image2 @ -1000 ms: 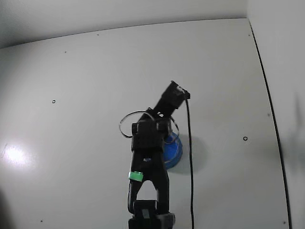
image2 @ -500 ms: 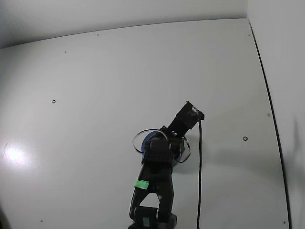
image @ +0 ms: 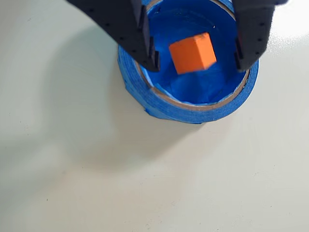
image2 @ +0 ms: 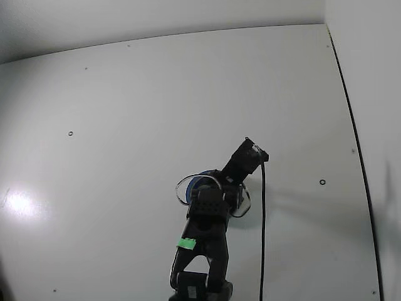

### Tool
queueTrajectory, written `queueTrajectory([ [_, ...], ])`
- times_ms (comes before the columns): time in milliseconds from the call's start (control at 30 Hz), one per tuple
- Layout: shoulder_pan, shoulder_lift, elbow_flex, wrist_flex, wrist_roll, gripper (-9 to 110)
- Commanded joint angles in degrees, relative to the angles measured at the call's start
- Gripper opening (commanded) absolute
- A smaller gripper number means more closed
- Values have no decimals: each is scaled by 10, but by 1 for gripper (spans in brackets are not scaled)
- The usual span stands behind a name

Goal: Grasp a block and put it in the bin.

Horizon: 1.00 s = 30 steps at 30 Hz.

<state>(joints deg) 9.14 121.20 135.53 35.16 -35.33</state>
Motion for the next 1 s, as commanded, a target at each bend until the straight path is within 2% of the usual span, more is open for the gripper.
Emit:
queueTrajectory([
  [0,1,82,-11,-7,27,12],
  [67,1,135,-11,-6,77,2],
  [133,1,205,-11,-4,135,-2],
  [267,1,369,-10,-3,267,4],
  [500,3,600,-3,-2,468,2],
  [733,1,714,187,-2,512,2],
  [967,-7,706,423,1,510,2],
])
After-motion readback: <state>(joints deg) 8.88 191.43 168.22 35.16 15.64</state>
